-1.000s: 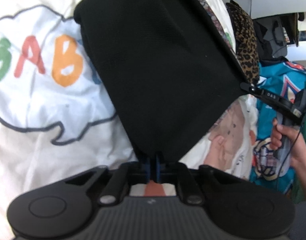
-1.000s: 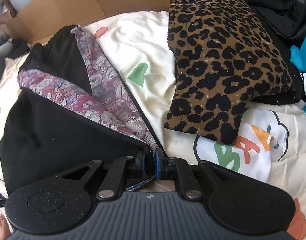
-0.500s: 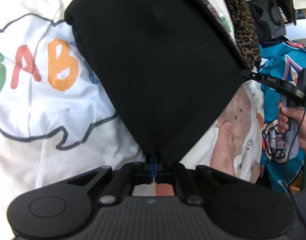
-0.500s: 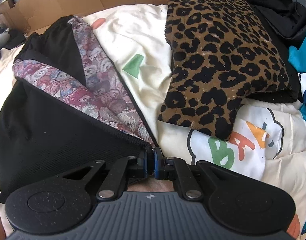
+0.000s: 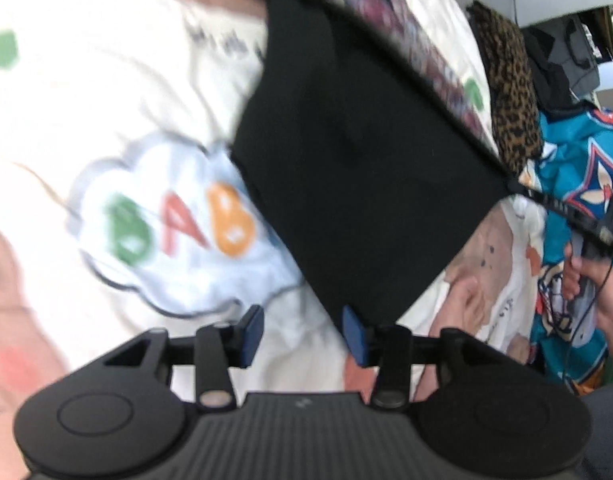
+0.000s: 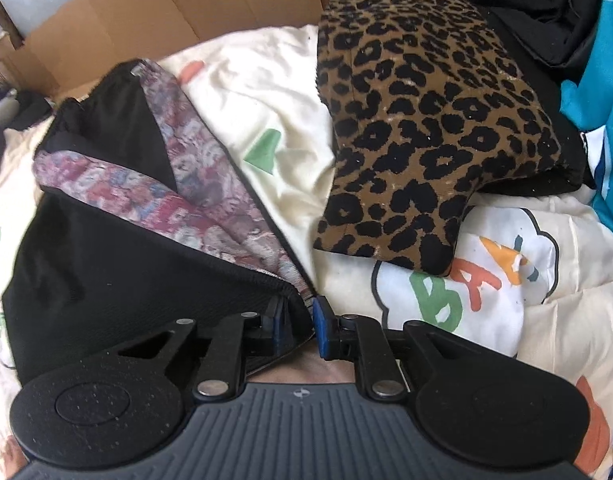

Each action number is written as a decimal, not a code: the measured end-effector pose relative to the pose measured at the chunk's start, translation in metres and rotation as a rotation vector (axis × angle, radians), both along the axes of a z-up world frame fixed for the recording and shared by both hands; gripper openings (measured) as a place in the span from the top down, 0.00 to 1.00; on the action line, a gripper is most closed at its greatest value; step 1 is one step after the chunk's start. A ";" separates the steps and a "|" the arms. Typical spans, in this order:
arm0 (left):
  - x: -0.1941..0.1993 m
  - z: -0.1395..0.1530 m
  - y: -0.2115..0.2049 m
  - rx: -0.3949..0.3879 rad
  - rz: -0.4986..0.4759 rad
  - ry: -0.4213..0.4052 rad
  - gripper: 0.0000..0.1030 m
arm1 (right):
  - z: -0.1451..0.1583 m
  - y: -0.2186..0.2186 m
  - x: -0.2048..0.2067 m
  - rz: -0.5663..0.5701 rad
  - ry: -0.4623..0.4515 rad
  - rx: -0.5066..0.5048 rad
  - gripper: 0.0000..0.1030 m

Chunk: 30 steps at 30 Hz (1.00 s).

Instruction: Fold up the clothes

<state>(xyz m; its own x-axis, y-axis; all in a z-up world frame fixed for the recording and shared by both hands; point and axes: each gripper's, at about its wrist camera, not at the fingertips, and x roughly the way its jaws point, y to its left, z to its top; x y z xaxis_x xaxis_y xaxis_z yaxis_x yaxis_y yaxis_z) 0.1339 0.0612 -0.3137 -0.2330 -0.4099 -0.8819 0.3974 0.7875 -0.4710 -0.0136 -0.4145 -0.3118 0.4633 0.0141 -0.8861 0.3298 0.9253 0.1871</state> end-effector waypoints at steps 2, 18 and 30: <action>0.016 0.021 0.006 0.026 0.006 -0.042 0.55 | 0.006 0.002 -0.005 -0.006 -0.017 0.004 0.79; 0.117 0.180 -0.008 0.145 0.095 -0.289 0.41 | 0.054 0.013 -0.019 -0.075 -0.228 0.098 0.65; 0.179 0.136 -0.042 0.118 0.141 -0.300 0.42 | 0.051 0.056 0.021 0.025 -0.259 0.062 0.64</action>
<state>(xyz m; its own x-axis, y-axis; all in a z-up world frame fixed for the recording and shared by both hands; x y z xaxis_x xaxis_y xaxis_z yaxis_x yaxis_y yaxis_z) 0.3125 0.0190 -0.1773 0.0954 -0.3110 -0.9456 0.3876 0.8866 -0.2524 0.0070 -0.3587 -0.2606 0.6731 0.0791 -0.7353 0.2407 0.9167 0.3190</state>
